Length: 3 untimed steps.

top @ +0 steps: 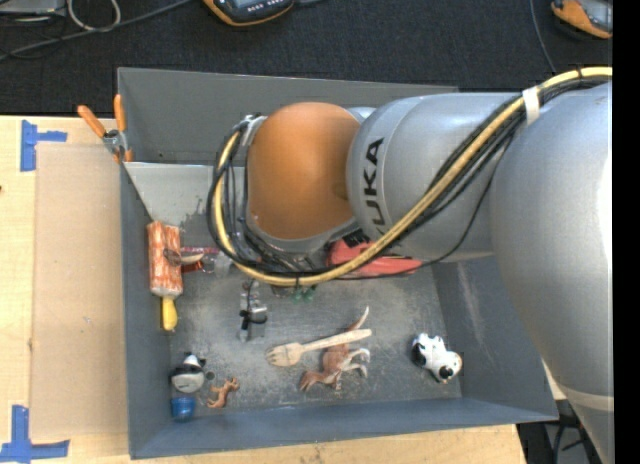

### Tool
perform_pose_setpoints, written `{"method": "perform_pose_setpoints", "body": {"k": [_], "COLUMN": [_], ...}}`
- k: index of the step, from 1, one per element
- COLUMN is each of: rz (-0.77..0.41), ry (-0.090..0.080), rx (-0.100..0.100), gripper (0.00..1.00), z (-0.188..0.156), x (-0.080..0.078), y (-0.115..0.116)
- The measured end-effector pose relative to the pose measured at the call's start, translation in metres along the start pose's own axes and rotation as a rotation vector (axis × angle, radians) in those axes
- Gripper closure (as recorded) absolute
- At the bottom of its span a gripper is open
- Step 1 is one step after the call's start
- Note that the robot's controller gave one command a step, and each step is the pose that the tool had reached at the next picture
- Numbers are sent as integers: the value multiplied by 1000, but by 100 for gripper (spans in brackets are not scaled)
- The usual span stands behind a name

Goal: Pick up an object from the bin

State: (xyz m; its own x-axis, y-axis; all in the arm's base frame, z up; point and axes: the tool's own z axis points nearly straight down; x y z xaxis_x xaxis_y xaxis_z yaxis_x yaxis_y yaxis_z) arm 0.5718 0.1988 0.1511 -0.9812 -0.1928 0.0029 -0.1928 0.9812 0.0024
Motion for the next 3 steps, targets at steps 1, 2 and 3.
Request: {"method": "perform_pose_setpoints", "body": {"k": [1, 2, 3], "rz": [-116, -147, -161], "ry": [0, 3, 9], "rx": [5, 0, 0], "gripper": [0, 0, 0], "z": [12, -46, -67], "x": [23, 6, 45], "y": [-24, -50, -99]}}
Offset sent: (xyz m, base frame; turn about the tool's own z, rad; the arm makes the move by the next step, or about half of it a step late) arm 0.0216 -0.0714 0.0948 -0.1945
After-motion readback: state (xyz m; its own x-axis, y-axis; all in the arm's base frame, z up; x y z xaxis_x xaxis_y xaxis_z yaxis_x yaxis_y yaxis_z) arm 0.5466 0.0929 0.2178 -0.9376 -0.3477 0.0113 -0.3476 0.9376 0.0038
